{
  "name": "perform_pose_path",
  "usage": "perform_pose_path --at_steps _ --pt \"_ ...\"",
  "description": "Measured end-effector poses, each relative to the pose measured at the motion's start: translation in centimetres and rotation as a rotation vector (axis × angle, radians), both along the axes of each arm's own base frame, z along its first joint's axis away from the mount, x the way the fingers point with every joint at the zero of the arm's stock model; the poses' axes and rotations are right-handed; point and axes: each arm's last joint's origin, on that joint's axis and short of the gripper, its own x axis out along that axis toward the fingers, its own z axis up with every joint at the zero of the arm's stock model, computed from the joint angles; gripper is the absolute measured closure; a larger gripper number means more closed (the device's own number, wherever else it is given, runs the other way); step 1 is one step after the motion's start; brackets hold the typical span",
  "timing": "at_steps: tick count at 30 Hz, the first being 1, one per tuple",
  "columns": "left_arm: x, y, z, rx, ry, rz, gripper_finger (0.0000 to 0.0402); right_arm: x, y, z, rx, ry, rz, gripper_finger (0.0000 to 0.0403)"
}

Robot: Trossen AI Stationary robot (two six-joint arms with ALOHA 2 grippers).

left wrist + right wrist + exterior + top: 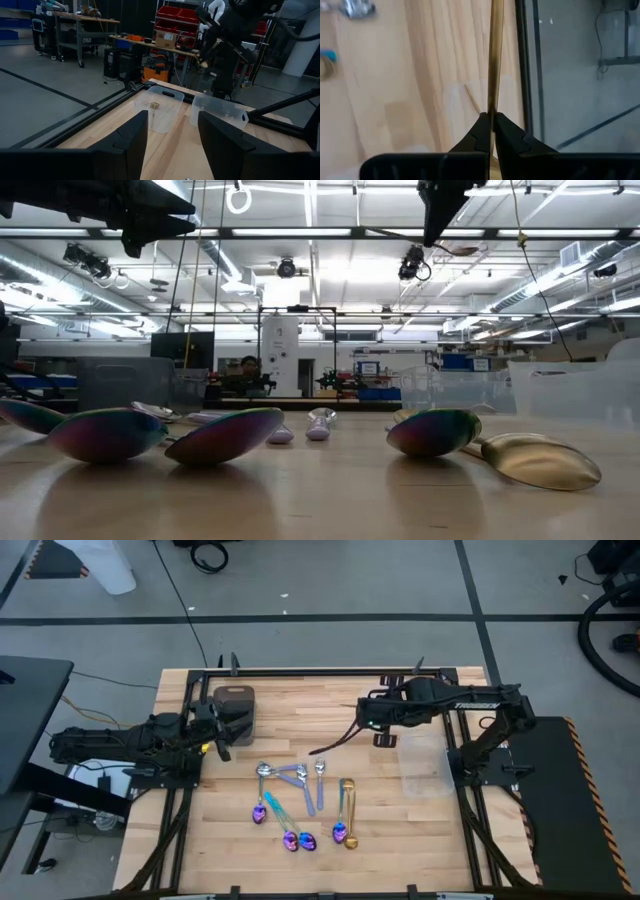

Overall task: Sort silverware by color (type)
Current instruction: Put the gold spoon into the top transparent bin

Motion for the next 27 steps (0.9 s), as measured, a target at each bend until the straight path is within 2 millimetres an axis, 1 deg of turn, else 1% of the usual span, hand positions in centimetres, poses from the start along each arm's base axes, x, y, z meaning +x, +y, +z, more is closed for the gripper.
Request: perform_pose_path --at_steps 4,6,10,12,19,22,27 --pt "0.0 0.0 0.0 0.0 0.0 0.0 0.0219 -0.3 -0.9 0.0 -0.061 0.086 0.044 0.0386" --pt "0.0 0.0 0.0 0.0 0.0 0.0 0.0219 -0.6 -1.5 -0.1 -0.066 0.119 0.032 0.0386" --pt "0.0 0.0 0.0 0.0 0.0 0.0 0.0219 -0.9 -2.6 -0.3 -0.039 0.131 -0.066 0.0385" --pt "0.0 0.0 0.0 0.0 0.0 0.0 0.0219 -1.0 -3.1 -0.8 -0.05 0.134 -0.116 0.0385" --pt "0.0 0.0 0.0 0.0 0.0 0.0 0.0219 -1.4 -5.1 -3.5 -0.064 0.245 -0.169 0.0385" --pt "0.0 0.0 0.0 0.0 0.0 0.0 0.0219 -1.8 -6.0 -4.6 -0.082 0.309 -0.177 0.0385" --pt "0.0 0.0 0.0 -0.001 0.0 0.0 0.0219 -2.2 -8.0 -6.6 -0.056 0.382 -0.164 0.0387"
